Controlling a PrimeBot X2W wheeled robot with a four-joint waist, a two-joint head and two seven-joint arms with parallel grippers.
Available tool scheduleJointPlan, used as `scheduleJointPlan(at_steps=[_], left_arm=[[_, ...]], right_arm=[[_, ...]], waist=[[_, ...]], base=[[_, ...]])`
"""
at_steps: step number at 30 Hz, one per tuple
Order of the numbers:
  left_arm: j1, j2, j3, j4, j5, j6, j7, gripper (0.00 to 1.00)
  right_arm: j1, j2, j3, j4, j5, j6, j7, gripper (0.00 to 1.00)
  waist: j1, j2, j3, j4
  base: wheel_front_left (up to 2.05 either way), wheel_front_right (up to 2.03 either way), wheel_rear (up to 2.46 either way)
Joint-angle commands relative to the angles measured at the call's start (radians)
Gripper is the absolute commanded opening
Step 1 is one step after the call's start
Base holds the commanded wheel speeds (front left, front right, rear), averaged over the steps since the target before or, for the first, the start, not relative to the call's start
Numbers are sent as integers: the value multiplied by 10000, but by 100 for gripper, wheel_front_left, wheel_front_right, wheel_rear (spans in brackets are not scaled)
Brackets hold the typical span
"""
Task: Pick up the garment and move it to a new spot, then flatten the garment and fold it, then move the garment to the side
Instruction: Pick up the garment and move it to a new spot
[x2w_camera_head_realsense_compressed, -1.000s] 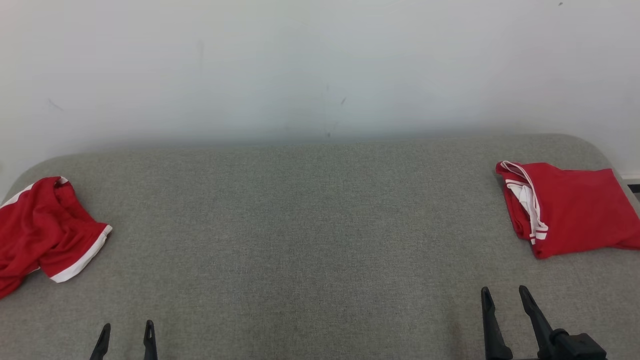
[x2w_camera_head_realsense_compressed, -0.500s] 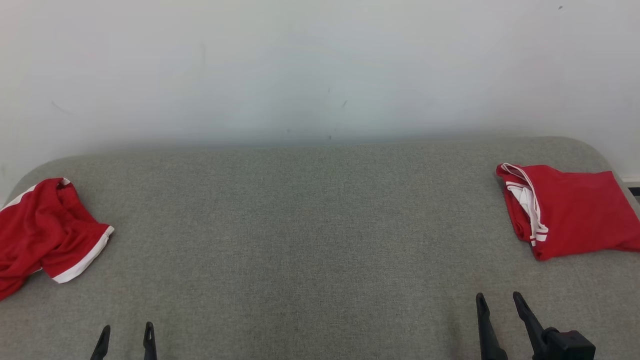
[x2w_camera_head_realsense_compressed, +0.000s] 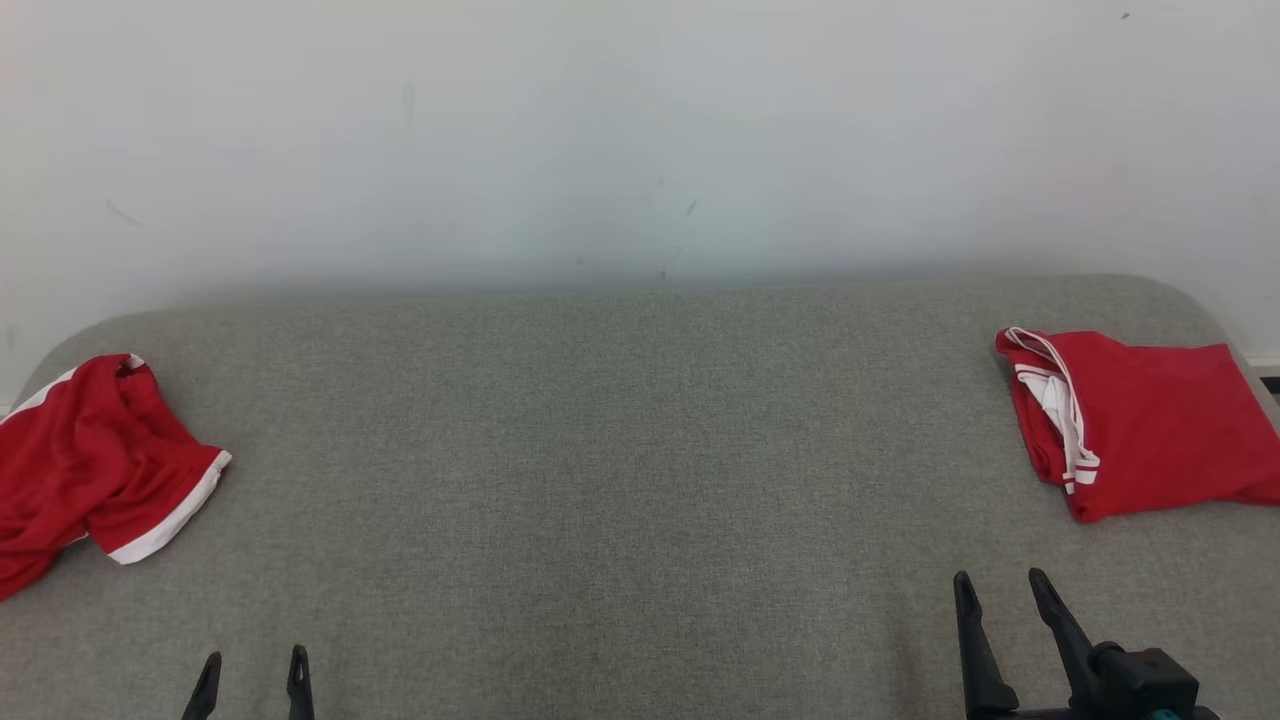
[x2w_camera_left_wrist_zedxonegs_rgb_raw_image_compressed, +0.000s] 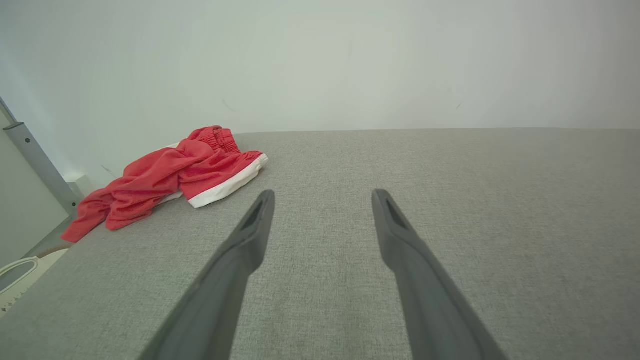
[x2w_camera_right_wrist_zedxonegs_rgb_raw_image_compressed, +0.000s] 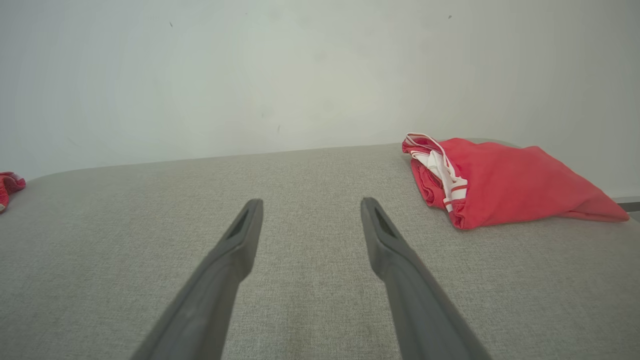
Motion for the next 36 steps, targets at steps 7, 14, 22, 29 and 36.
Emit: scheduleJointPlan(at_steps=[7,14,22,29,36], left_arm=[[142,101,-42,-24,-54,92,32,100],[84,168,-92,-48,-92,128,129,100],[81,309,-21,-177,-140,301,380,100],[132,470,46,-259,-190,422,767,100],[255,655,88,-473,-244,483,987,100]], right_arm=[[140,15,-59,-198,74,-22,86,100],[215,12,-114,-202,168,-22,151,100],[358,14,-39,-105,340,-22,166,100],[324,13,57,99,423,-22,125,100],[299,13,190,273,556,-22,56,100]], waist=[[0,0,-18,74],[0,0,-42,449],[0,0,-137,1548],[0,0,-224,2735],[0,0,-319,3686]], base=[[0,0,0],[0,0,0],[0,0,0],[0,0,0],[0,0,0]])
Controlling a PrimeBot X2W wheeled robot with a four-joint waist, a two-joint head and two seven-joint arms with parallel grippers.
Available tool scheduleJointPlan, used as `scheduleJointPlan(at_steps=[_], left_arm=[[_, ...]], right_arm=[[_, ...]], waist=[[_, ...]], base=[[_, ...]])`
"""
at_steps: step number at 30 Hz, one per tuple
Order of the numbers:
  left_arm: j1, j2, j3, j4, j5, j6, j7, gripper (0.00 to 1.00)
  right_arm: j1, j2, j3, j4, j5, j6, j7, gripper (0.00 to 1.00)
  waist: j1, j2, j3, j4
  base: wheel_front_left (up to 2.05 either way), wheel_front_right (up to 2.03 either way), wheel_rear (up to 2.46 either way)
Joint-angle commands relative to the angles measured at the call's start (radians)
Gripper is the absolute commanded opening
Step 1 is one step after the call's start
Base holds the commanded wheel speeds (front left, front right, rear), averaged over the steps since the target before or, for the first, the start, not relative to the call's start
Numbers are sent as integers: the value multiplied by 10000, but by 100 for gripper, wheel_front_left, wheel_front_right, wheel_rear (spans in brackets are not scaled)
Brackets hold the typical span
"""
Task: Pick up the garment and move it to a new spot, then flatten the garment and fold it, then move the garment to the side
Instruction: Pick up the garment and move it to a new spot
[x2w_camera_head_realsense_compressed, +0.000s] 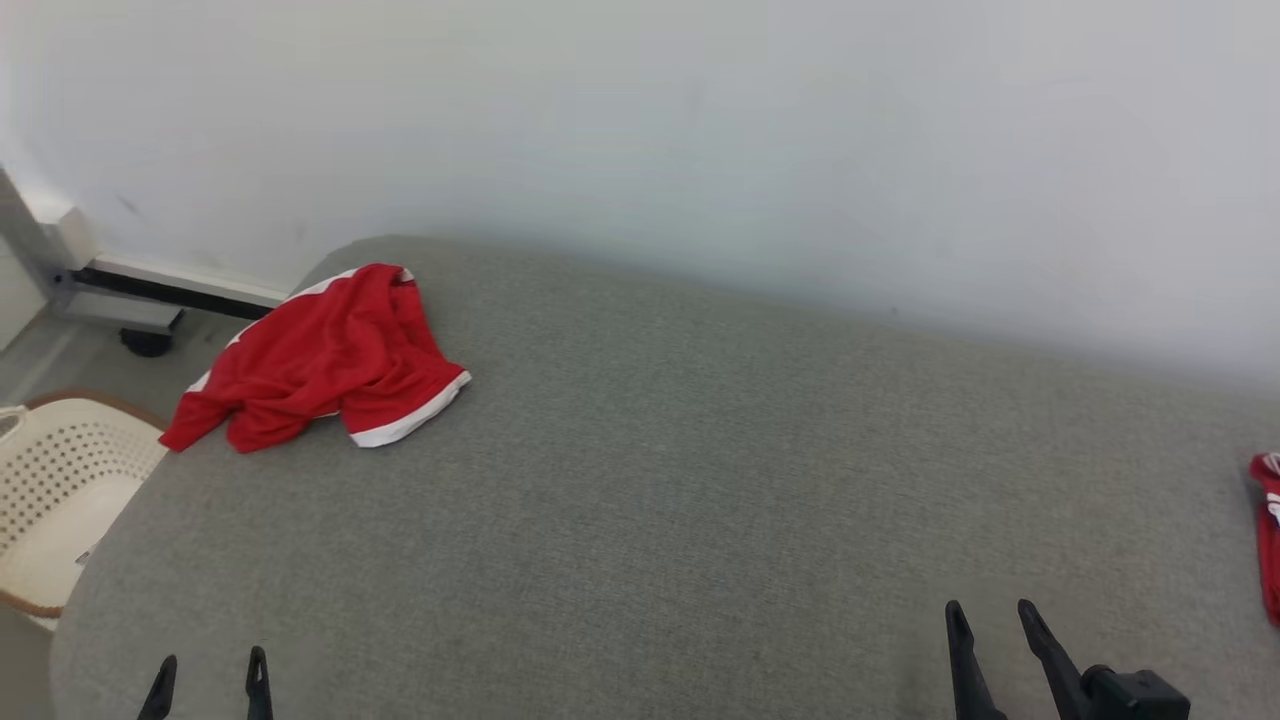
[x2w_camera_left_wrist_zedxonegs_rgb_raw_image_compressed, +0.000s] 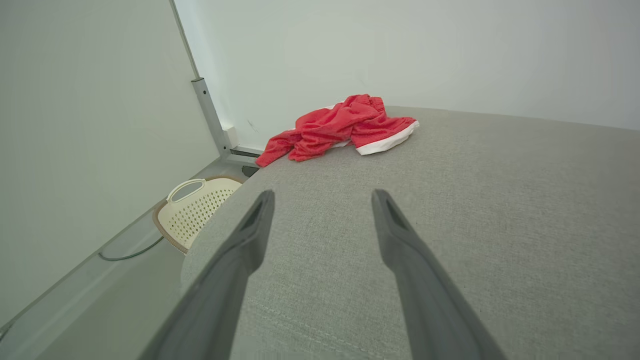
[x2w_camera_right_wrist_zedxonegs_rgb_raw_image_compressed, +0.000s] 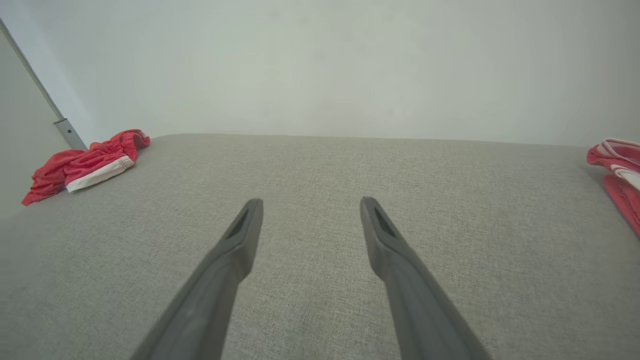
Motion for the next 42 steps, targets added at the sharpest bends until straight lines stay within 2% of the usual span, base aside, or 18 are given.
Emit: scheduleJointPlan(at_steps=[1,5,11,18,24,29,42], left_arm=[[210,49,-5,-88,-75,28,44,100],[299,94,35,-218,-112,96,163,100],[422,174,111,-378,-187,176,254,100],[500,145,372,-513,-432,354,250,100],[-485,284,466,-441,-876,122,365,100],[-1992,611,704,-153,-1305,-98,641,100],[-6936,2361,803,2617,-1838,-960,1815,100]], right_arm=[[63,9,38,56,93,-22,-70,100],[28,11,164,213,187,-22,-153,100],[-112,8,293,344,258,-22,-227,100],[-208,5,501,495,282,-22,-278,100],[-543,2,690,427,179,-22,-237,100],[-1370,3,1229,136,177,-22,-200,100],[-3364,-1,2507,35,336,-21,-539,100]], waist=[[0,0,-123,745],[0,0,-184,1176],[0,0,-202,1478],[0,0,-171,1388],[0,0,164,712],[0,0,1058,-305],[0,0,3369,-2932]], base=[[0,0,0],[0,0,0],[0,0,0],[0,0,0],[0,0,0],[0,0,0],[0,0,0]])
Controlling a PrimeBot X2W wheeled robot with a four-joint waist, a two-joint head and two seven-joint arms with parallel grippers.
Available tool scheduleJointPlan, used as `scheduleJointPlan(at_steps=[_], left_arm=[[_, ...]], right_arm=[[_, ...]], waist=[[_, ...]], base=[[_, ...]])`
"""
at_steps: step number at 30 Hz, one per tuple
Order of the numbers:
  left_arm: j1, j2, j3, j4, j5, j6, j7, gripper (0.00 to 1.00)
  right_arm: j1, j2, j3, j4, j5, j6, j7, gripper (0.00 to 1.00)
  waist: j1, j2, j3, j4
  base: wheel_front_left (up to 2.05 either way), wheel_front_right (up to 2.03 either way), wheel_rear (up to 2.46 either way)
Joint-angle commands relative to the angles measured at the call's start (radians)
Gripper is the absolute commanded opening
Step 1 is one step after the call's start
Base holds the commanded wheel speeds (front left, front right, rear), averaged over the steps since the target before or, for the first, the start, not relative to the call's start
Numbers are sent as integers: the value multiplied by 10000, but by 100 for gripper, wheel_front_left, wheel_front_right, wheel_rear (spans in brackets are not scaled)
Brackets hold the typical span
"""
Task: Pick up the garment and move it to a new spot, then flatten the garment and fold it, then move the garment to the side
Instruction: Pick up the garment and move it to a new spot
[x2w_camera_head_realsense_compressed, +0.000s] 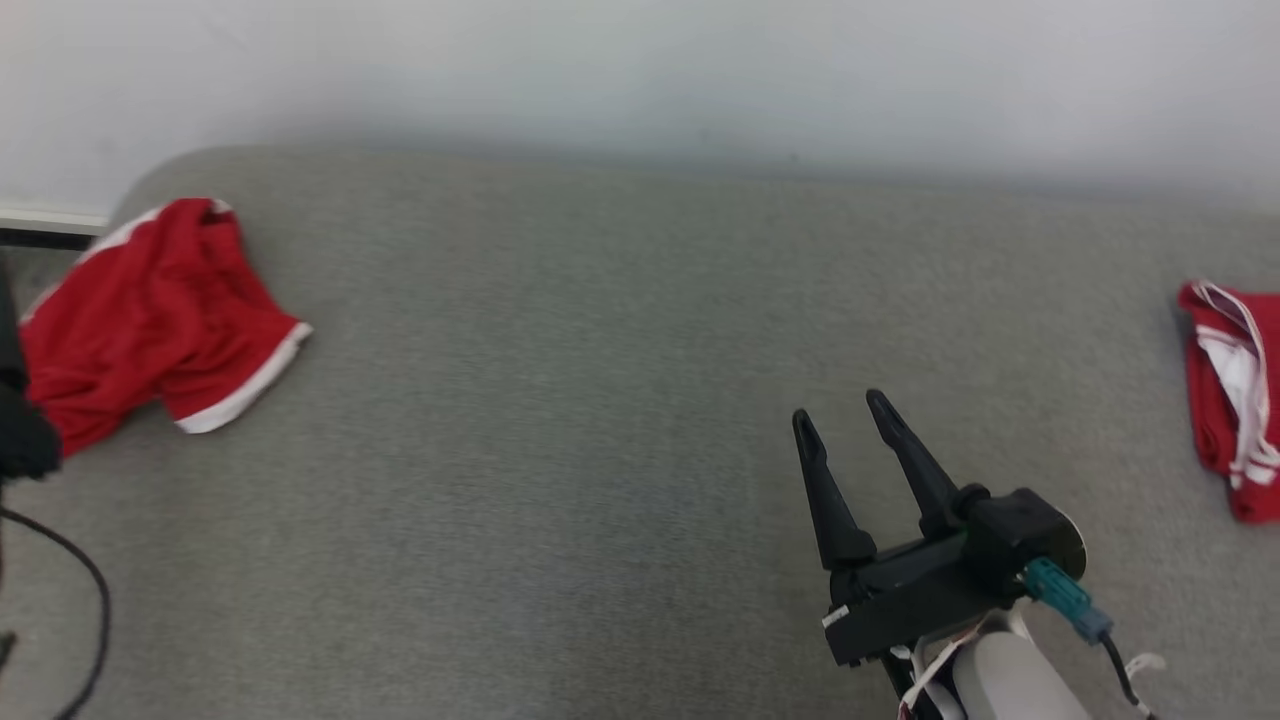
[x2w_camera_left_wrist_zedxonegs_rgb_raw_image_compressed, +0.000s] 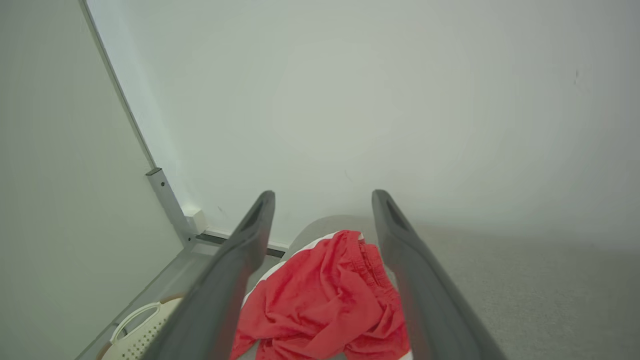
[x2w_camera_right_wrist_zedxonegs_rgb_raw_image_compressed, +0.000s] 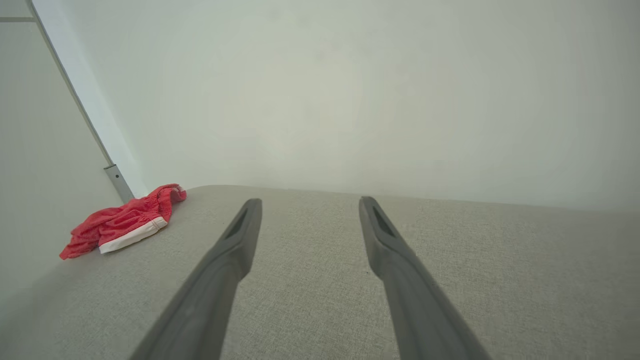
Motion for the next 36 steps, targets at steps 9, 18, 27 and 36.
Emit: scheduleJointPlan(at_steps=[9,18,27,36], left_arm=[[-2406,937,-410,2496,-85,-377,788,100],[-3374,1272,-873,5480,-57,-390,1839,100],[-3828,1180,-961,7352,-280,-219,3445,100],[-3684,1073,-1155,7630,-220,-162,2801,0]], right_arm=[[-921,-7,151,-70,78,-21,-239,100],[-869,-9,174,-249,-33,-22,-310,100],[-783,-9,50,-384,-212,-22,-256,100],[-681,-10,57,-248,-119,-22,-169,100]], waist=[[-3,-2,2412,-2428],[-3,-2,2612,-2738],[-3,-2,2443,-2678],[-3,-2,2096,-2595]], base=[[0,0,0],[0,0,0],[0,0,0],[0,0,0]])
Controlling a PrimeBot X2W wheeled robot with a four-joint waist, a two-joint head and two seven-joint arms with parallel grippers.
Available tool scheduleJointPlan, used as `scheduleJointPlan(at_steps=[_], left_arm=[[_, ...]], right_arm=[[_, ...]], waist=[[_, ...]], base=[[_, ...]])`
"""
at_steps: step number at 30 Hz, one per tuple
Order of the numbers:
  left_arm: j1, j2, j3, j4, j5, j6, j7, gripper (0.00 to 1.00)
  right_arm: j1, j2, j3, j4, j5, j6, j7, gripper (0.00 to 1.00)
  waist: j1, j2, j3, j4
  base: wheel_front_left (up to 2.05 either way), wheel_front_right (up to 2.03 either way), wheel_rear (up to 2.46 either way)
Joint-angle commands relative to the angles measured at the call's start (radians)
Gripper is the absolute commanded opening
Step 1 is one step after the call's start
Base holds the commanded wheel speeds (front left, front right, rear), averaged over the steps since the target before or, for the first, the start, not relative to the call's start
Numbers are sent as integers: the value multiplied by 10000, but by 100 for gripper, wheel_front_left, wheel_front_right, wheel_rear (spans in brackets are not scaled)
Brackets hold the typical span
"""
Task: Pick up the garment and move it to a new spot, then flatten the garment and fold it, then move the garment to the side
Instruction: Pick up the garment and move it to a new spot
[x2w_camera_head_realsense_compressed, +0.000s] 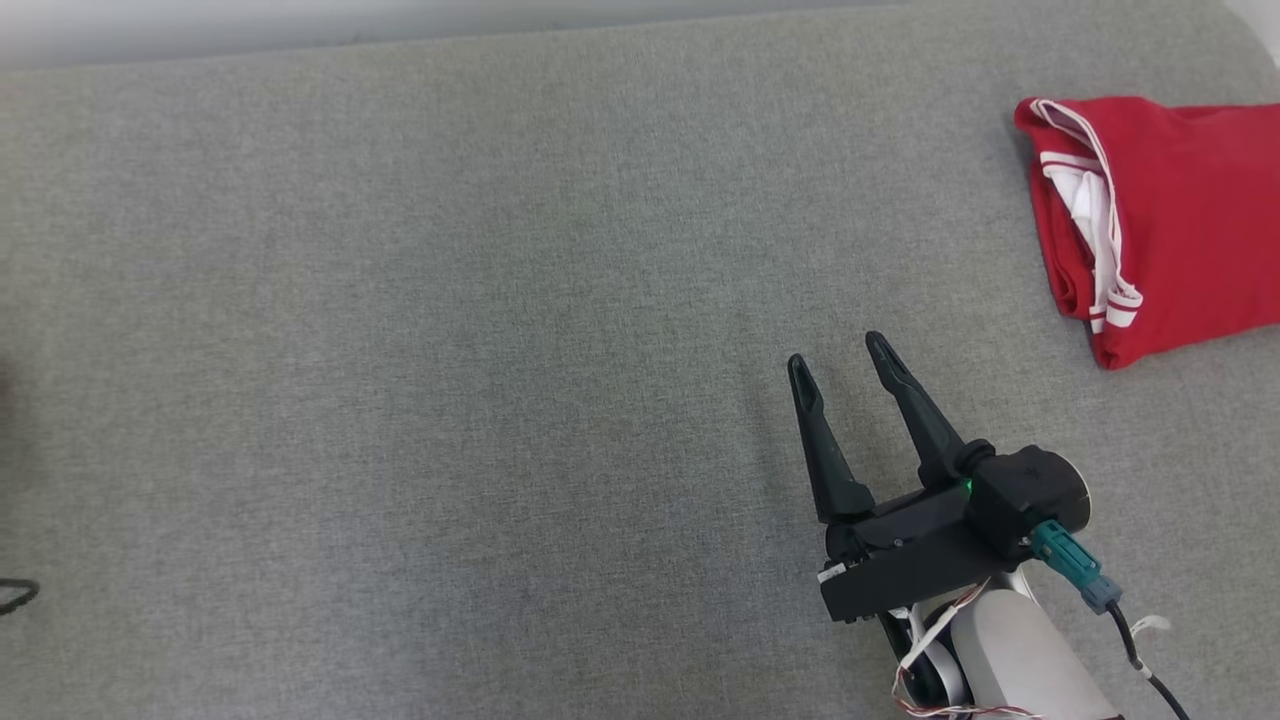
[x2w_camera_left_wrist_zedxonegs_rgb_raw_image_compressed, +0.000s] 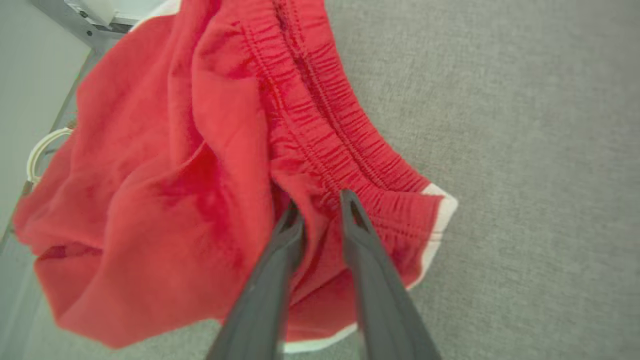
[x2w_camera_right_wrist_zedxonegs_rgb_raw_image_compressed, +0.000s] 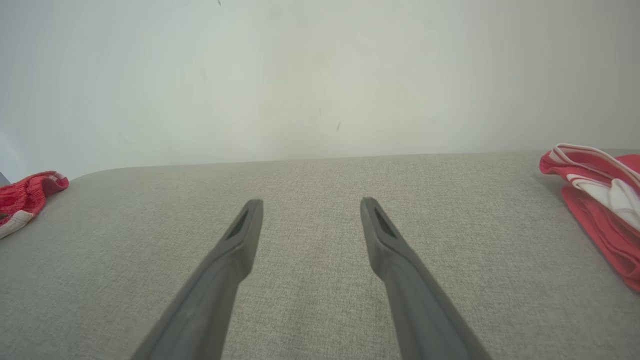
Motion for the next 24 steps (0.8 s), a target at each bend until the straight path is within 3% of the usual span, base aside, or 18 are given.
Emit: scheduleJointPlan(at_steps=[1,13,19,24], left_arm=[[109,26,-36,-122,126,-15,-373,0],[-908,-437,-610,-1577,76,-384,-2245,0],[-1312,-706,-1214,-2746,111,-470,-2267,0],[-1580,-1279,-1972,-4552,-201,-466,-1928,0]], right_arm=[[127,-4,-6,48,68,-22,-24,100],[468,-3,-384,332,248,-22,-68,100],[652,-4,-551,440,304,-22,-82,100],[872,-3,-811,462,355,-23,-93,100]], waist=[[0,0,-171,65],[0,0,-1282,447],[0,0,-1683,278],[0,0,-1963,-11]], base=[[0,0,0],[0,0,0],[0,0,0],[0,0,0]])
